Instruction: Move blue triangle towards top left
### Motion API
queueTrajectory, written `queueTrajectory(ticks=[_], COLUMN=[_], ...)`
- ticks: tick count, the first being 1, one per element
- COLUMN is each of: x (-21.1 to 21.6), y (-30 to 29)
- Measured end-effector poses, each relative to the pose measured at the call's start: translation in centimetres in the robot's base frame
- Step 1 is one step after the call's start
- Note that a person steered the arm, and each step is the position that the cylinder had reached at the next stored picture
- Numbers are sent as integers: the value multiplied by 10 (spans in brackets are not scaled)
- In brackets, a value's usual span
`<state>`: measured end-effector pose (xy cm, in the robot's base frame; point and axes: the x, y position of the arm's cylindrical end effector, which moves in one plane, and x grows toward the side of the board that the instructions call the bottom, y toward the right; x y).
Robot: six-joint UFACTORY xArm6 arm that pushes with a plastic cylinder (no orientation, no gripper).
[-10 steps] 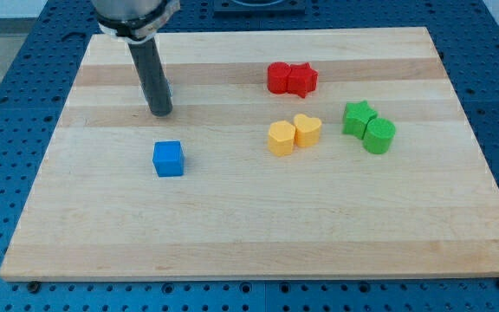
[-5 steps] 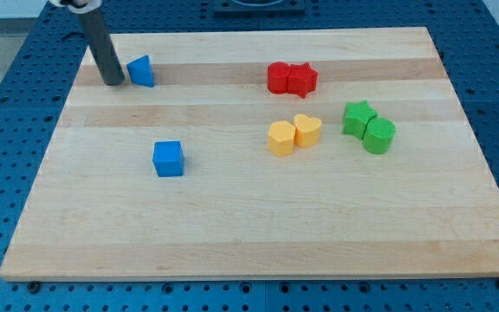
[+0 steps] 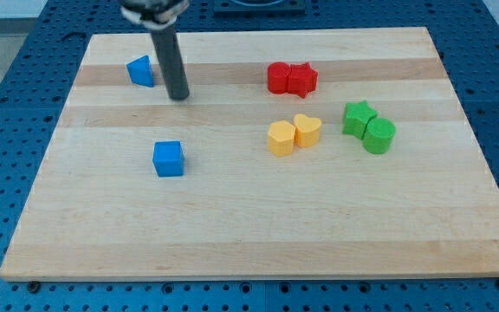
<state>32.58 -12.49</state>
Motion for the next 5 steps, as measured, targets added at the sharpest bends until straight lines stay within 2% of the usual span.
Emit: queueTrajectory(ticks=[2,5], x=[-19,-18], y=[-18,-69])
